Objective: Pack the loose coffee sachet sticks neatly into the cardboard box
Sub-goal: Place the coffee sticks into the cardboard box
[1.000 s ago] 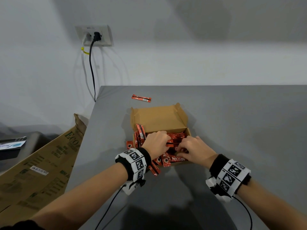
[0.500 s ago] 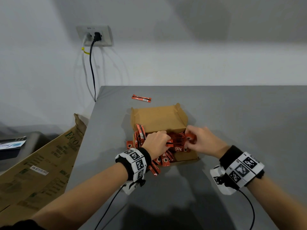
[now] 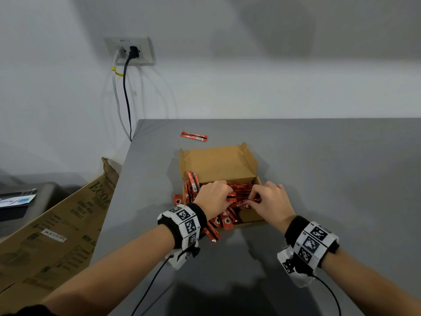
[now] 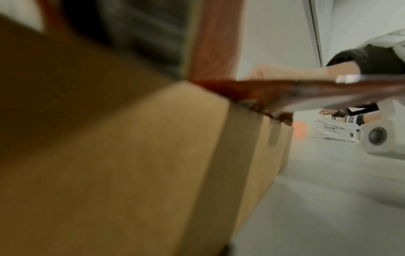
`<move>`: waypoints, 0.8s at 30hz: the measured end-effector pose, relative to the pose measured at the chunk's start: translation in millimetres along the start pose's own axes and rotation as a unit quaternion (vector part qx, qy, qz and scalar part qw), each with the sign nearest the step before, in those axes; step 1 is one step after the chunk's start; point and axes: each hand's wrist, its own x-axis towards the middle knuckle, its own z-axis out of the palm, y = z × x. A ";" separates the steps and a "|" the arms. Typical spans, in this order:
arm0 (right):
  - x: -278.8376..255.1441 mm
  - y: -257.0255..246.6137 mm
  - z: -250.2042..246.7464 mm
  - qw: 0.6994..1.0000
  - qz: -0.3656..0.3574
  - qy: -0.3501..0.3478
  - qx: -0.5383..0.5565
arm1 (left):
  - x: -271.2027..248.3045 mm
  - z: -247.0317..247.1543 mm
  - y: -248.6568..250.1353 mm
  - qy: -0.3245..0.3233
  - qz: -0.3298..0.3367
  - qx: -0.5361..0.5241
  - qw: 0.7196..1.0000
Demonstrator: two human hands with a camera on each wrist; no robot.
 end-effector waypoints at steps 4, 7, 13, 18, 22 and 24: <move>-6.1 -4.1 8.1 0.999 -0.013 0.000 -0.036 | -0.5 0.1 0.4 0.004 -0.001 -0.003 1.000; -2.4 -7.5 8.6 0.997 -0.024 -0.062 -0.038 | -0.6 -0.5 0.1 0.000 -0.008 -0.004 1.000; -1.1 -9.9 8.4 0.982 -0.072 -0.071 -0.161 | -0.1 0.0 -0.9 -0.009 -0.015 -0.005 1.000; 1.9 -6.0 9.3 0.988 -0.041 -0.045 -0.144 | 0.7 -0.5 -1.5 -0.010 -0.015 -0.002 1.000; 4.1 -5.1 14.2 0.988 -0.032 -0.058 -0.141 | -2.1 -2.8 -1.7 -0.006 0.002 -0.012 1.000; 5.7 -3.9 14.8 0.986 -0.036 -0.056 -0.150 | -4.1 -5.7 -0.1 -0.005 0.020 -0.010 1.000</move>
